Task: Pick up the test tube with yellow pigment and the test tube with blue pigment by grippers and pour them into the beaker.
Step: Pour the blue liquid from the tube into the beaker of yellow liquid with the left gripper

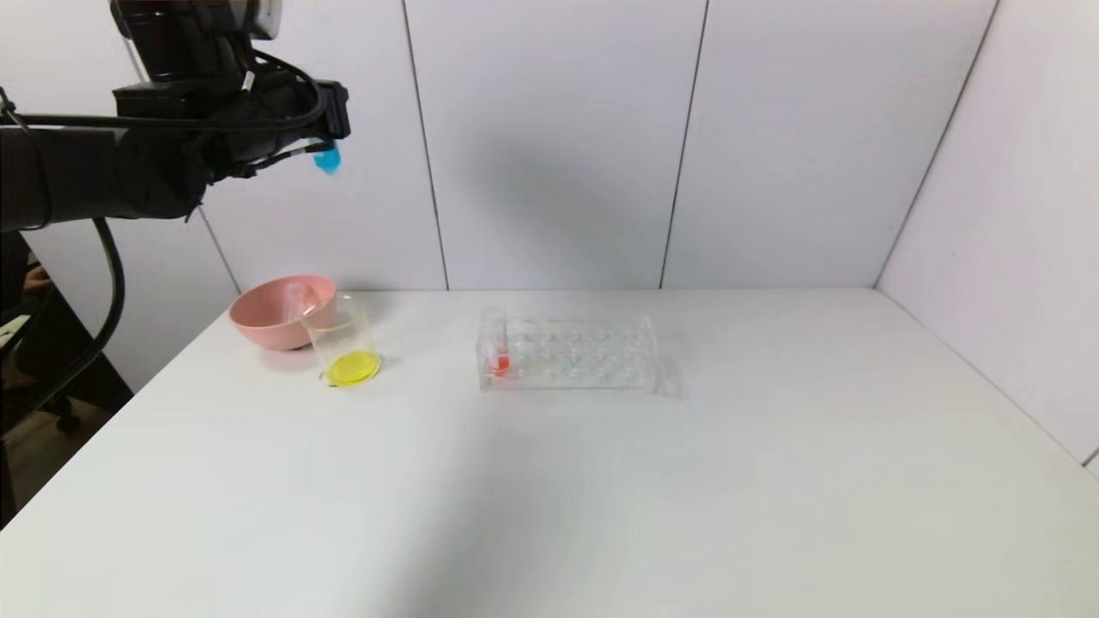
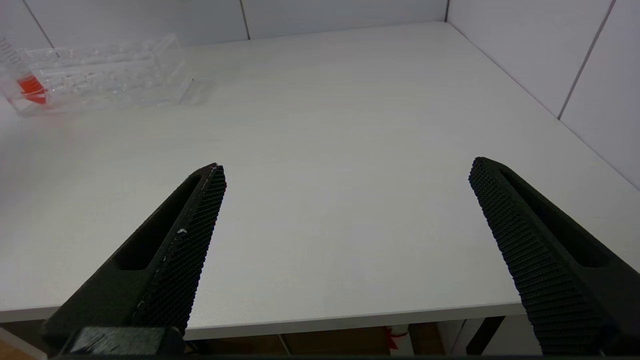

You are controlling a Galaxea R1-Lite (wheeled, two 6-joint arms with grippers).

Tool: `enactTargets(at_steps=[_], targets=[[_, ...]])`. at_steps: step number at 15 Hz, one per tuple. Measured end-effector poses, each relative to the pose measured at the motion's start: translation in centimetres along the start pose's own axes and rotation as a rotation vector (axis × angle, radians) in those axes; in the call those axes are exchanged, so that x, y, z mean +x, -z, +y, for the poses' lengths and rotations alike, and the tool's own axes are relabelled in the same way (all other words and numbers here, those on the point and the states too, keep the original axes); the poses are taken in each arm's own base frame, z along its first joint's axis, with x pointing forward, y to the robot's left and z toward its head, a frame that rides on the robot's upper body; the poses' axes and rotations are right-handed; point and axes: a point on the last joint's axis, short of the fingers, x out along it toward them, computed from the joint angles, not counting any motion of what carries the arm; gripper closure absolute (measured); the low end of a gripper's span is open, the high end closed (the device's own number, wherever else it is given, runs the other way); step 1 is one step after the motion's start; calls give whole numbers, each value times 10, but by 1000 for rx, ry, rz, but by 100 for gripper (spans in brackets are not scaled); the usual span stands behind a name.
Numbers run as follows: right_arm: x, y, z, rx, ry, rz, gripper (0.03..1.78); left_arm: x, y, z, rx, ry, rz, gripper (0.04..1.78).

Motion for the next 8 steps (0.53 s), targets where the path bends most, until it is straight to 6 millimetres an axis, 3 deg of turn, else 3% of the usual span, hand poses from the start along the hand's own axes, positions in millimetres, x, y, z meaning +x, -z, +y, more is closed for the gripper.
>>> enactTargets(at_steps=[8], targets=[[0, 0, 0, 0, 0, 0, 4, -27, 37, 111, 164, 19, 210, 129]])
